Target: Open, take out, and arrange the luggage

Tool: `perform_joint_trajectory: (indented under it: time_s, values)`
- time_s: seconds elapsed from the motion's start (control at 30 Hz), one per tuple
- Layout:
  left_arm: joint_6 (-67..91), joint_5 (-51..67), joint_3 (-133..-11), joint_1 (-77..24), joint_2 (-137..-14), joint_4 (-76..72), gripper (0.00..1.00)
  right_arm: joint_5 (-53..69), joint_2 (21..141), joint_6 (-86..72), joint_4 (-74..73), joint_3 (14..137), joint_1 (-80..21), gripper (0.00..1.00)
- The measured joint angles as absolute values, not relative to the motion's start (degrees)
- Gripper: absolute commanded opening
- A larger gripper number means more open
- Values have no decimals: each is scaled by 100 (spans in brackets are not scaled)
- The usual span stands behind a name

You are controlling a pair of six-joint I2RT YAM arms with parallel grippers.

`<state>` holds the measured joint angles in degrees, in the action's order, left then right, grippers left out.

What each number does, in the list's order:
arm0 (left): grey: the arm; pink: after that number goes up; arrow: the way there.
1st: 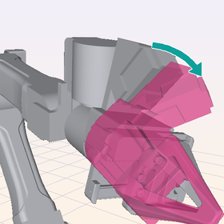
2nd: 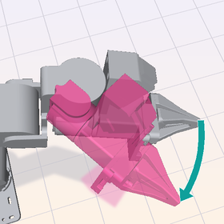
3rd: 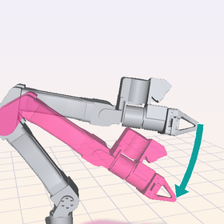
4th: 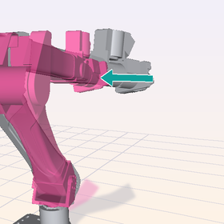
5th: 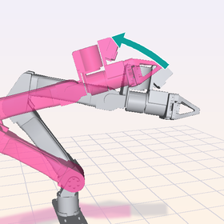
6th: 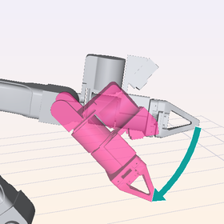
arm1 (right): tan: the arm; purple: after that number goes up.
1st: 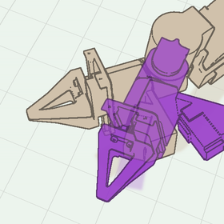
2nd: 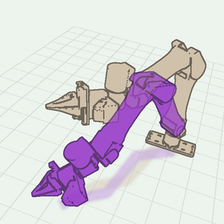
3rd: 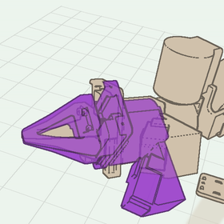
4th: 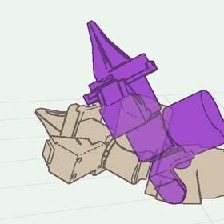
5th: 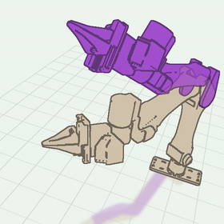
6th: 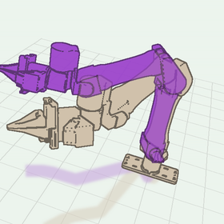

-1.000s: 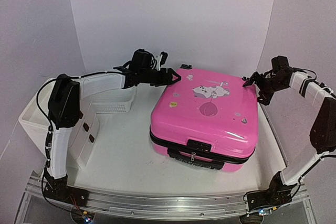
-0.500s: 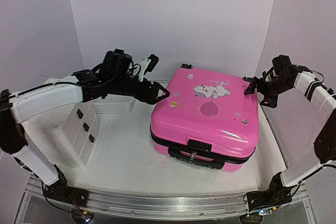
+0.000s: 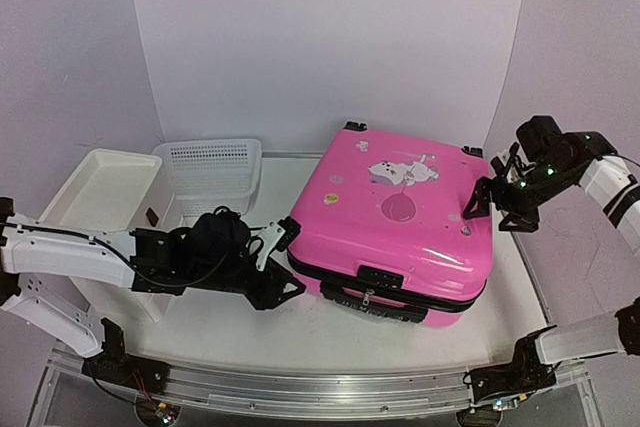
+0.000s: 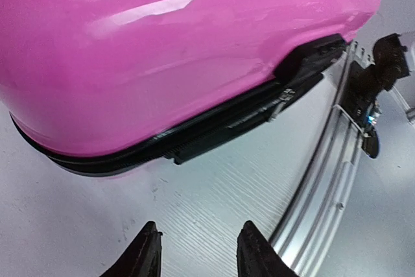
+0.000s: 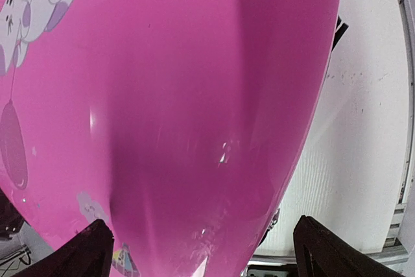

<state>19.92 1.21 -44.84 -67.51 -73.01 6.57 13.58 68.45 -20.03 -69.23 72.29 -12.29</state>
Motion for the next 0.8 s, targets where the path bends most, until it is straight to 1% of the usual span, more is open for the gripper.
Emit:
perform_joint_trajectory:
  time_s: [0.1,0.2,0.4,0.47,0.57,0.63,0.7,0.8]
  values:
    - [2038,-209,-4606,-6700,-7743,467,37,1551,6657,-2025,-7008,7078,-1229,98]
    - [2053,-325,-4987,-6541,-8195,386,33,1649,6563,-2060,-7043,6936,-1229,98]
    - [2036,187,-5859,-6018,-9037,552,32,1841,6488,-2178,-6917,6737,-1229,98]
    - [1927,178,-6003,-5865,-9164,545,38,1885,6471,-2224,-6847,6685,-1229,98]
    - [1767,183,-6064,-5771,-9216,419,59,1942,6469,-2261,-6748,6632,-1229,98]
    - [1697,185,-6025,-5848,-9209,259,65,1994,6469,-2274,-6687,6595,-1229,98]
    - [1629,196,-5732,-6053,-9144,-279,68,2016,6462,-2276,-6667,6582,-1229,98]
    - [1588,504,-4866,-6344,-9035,-1487,67,2025,6449,-2274,-6648,6563,-1229,98]
